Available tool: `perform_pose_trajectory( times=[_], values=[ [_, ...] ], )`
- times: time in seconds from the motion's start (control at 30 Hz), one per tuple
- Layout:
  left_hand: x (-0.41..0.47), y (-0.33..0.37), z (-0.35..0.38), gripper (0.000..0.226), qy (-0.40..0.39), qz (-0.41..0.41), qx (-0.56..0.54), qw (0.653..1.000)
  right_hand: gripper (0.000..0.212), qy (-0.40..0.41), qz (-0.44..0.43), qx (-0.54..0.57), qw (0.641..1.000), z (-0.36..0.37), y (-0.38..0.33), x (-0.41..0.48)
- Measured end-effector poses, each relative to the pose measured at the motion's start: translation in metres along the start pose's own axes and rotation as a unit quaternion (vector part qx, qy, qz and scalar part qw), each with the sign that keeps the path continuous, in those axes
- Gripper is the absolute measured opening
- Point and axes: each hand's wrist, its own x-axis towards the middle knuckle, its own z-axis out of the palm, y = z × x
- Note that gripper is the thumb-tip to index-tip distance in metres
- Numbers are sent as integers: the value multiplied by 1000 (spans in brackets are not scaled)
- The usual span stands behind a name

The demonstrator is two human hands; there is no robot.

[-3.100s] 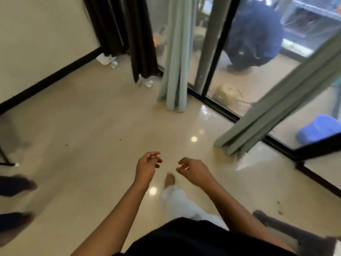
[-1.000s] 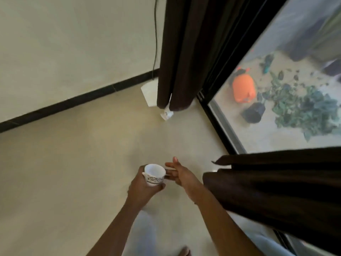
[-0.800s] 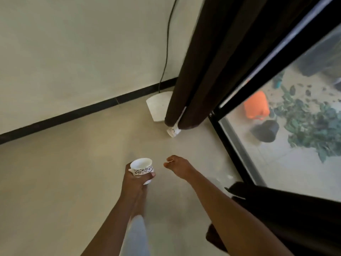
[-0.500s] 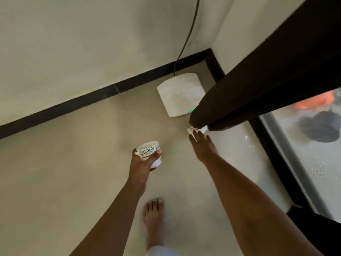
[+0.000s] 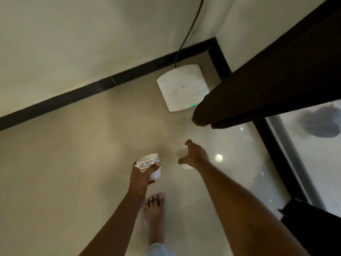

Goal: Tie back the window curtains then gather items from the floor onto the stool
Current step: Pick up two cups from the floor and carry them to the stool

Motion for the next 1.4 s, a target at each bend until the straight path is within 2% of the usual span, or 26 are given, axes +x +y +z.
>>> perform_pose_trajectory(
  times=[0.03,0.1,0.17,0.2,0.3,0.4,0.5,0.57,0.63,0.73,0.83,0.9,1.0,1.13,1.27,1.4],
  values=[
    [-21,5,-2,82,1,2,-8,1000,76,4,37,103,994,-2,-6,-28],
    [-69,18,-3,58,0,18,-33,999,70,26,70,277,958,-10,-15,-88],
    [-122,33,-3,39,-4,40,-59,997,65,70,59,356,930,-24,-21,-153],
    [-149,37,-3,38,-9,43,-72,996,63,88,52,383,918,-33,-23,-185],
    [-246,42,-5,35,-28,62,-140,988,63,111,22,420,901,-63,-20,-284],
    [-354,32,-15,23,-59,96,-190,975,62,128,-22,402,907,-93,-13,-393],
    [-459,6,-27,36,-81,112,-206,969,64,139,-66,383,911,-109,8,-506],
    [-527,-18,-31,42,-90,131,-171,972,64,154,-85,373,911,-111,26,-579],
    [-593,-37,-31,59,-112,153,-125,974,66,179,-89,372,907,-107,48,-646],
    [-669,-63,-32,57,-130,199,-39,971,66,215,-85,382,895,-93,78,-735],
    [-722,-89,-32,66,-184,224,48,956,63,242,-67,402,881,-69,111,-809],
    [-742,-109,-33,64,-235,239,99,937,62,273,-40,418,866,-47,134,-851],
    [-764,-147,-33,71,-282,246,186,909,60,338,11,456,823,1,174,-912],
    [-803,-199,-41,65,-352,233,259,869,63,360,81,508,778,75,214,-986],
    [-862,-276,-57,71,-400,235,315,828,61,394,125,531,740,150,251,-1066],
    [-932,-362,-56,67,-466,240,403,750,61,440,174,575,667,224,298,-1153]
  ],
)
